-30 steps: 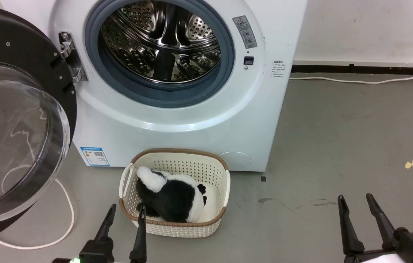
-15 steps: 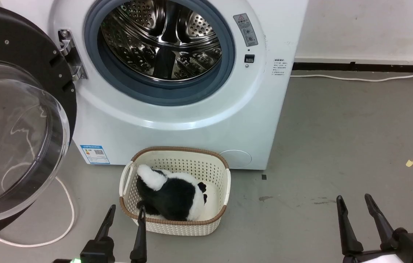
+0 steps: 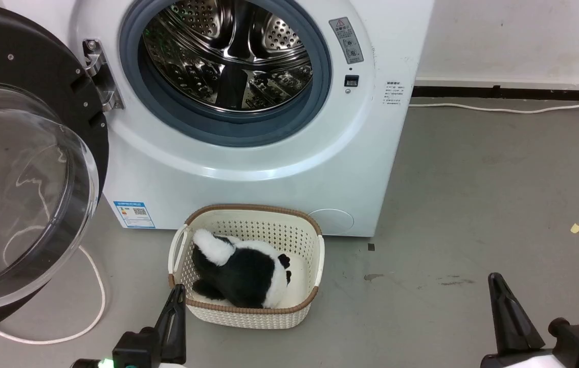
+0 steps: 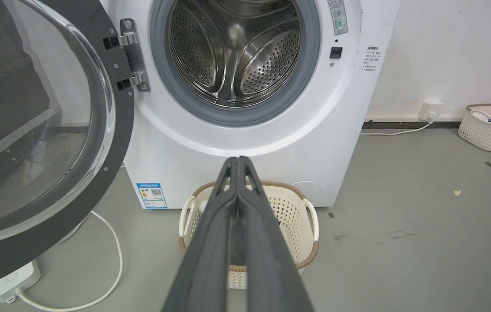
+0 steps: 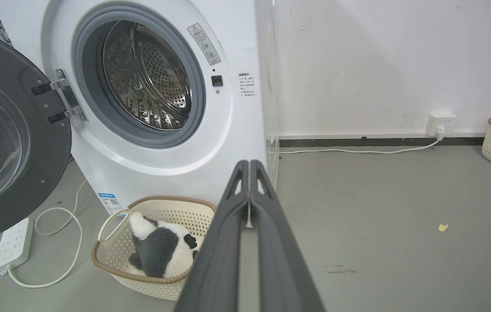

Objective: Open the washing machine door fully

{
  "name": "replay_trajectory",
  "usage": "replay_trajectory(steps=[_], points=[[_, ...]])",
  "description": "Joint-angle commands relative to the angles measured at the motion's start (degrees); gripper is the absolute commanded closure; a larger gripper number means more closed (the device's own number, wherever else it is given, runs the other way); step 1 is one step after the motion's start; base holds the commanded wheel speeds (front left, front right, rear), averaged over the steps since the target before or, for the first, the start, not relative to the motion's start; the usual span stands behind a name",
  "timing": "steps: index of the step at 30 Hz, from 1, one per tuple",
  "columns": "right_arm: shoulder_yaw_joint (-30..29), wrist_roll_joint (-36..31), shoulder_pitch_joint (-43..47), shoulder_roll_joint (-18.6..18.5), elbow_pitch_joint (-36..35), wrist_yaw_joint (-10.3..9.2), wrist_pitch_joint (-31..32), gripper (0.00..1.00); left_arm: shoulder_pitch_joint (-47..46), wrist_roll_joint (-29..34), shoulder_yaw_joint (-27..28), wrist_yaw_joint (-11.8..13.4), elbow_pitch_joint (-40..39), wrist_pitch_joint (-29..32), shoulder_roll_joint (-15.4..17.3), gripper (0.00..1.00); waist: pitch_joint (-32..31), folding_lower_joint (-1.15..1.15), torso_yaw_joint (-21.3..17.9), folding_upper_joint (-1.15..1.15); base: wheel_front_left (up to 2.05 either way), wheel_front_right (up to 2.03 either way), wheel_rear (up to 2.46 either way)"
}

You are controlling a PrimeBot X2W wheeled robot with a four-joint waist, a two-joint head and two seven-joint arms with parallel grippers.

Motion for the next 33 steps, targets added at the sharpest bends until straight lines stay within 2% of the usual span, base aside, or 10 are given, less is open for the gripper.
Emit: replay_trajectory(steps=[1, 33], points=[[0.09, -0.57, -0.37, 0.02, -0.12, 0.00, 0.38, 1.00, -0.27, 0.54, 0.50, -0.24, -0.30, 0.38, -0.34, 1.00, -0.01, 0.00, -0.04, 0.00, 0.00, 0.00, 0.00], [0.44, -2.96, -1.77, 0.07, -0.64, 0.02, 3.78, 1.00, -1.21, 2.94, 3.55, -2.32, -1.53, 3.89, -1.89, 1.00, -0.12, 0.00, -0.66, 0.00, 0.00, 0.00, 0.00]])
